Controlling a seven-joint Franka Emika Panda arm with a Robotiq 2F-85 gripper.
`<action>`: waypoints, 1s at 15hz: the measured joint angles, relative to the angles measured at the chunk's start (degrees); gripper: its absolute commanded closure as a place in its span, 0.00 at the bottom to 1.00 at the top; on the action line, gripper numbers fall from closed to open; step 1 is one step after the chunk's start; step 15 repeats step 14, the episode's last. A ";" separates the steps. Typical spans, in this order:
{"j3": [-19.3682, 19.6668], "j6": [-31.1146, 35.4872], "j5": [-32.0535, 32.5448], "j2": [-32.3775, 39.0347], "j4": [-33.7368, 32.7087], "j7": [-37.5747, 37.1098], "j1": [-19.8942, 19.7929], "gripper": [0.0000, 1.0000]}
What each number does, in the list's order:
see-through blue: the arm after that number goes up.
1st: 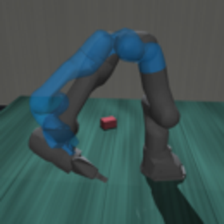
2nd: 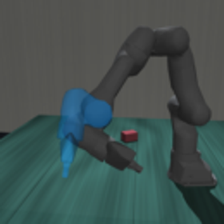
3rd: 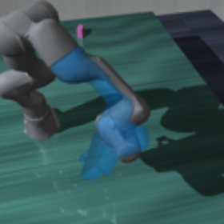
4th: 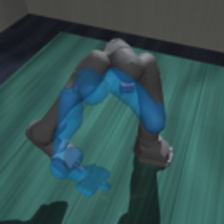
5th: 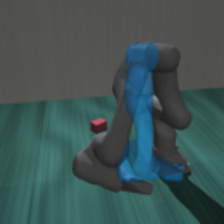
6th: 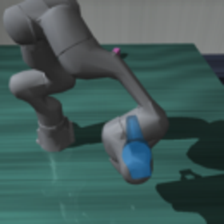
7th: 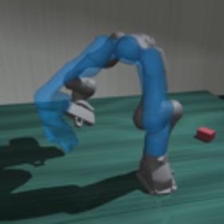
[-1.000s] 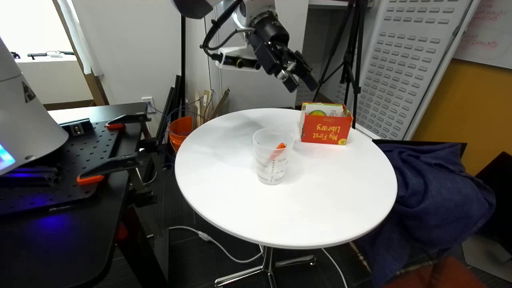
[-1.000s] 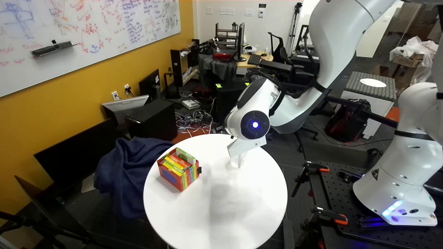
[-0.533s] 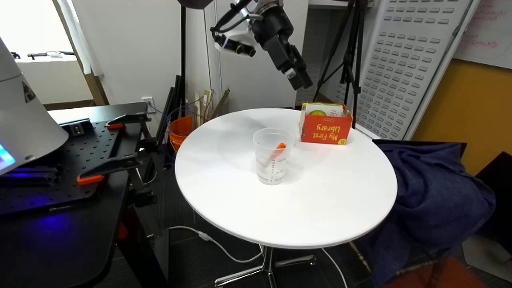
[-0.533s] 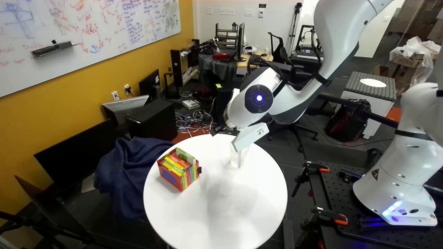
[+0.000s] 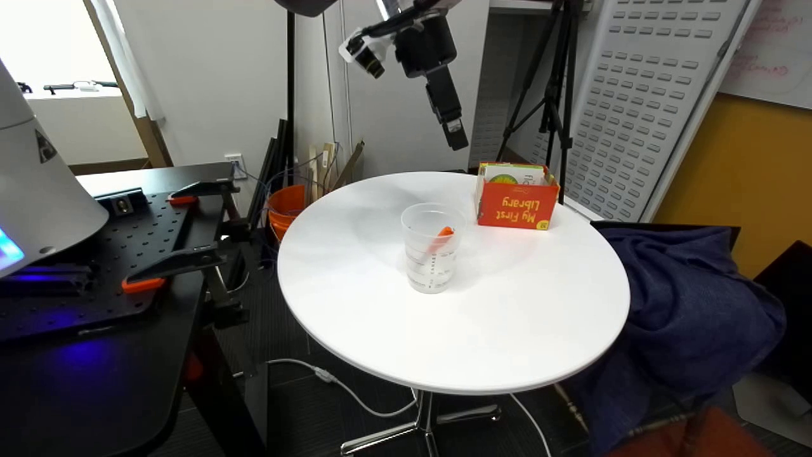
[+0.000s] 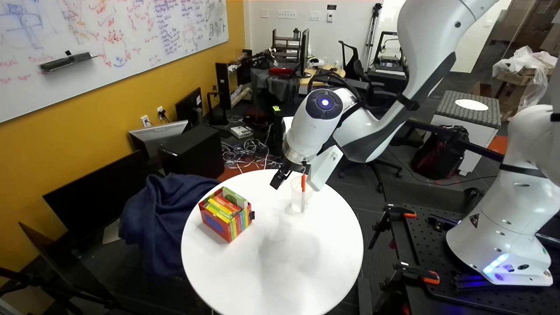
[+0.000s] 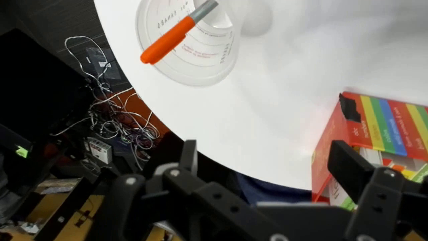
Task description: Pick up the pen from the table and put it in the plastic cup.
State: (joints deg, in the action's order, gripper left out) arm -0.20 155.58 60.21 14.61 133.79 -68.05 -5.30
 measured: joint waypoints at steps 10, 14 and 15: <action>-0.85 -0.54 -28.03 -1.89 0.13 36.87 2.17 0.00; 0.50 -0.89 -30.39 -2.35 0.07 39.79 3.82 0.00; 0.50 -0.89 -30.39 -2.35 0.07 39.79 3.82 0.00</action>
